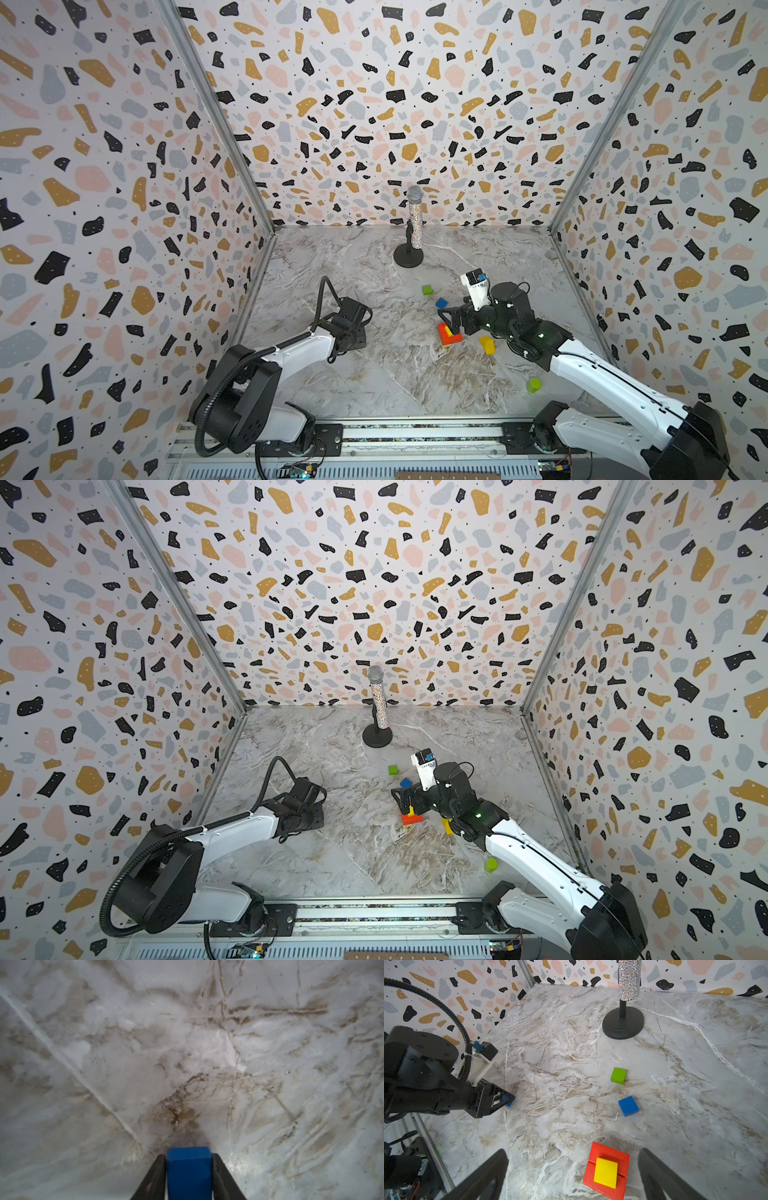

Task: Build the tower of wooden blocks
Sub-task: 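Lift the blue block with the left gripper while the right arm draws back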

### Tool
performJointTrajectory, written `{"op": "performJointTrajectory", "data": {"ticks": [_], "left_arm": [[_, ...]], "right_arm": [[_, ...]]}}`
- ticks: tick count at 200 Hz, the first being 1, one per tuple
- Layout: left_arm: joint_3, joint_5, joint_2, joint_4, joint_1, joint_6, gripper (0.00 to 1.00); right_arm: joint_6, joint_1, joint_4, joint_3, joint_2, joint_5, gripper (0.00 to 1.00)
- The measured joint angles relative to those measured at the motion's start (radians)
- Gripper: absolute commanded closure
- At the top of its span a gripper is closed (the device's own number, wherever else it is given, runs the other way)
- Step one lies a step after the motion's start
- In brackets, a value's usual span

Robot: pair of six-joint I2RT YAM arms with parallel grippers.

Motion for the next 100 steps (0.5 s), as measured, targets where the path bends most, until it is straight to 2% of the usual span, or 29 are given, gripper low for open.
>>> {"op": "performJointTrajectory", "data": {"ticks": [57,100], "left_arm": [[0.038,0.000,-0.007,-0.024,-0.011,0.006,0.75],[0.157,0.017,-0.033,-0.093,-0.031,0.076,0.74]], "right_arm": [[0.001,0.000,0.000,0.000,0.010,-0.003,0.01],[0.039,-0.034,-0.002,0.000,0.037,0.008,0.01]]}}
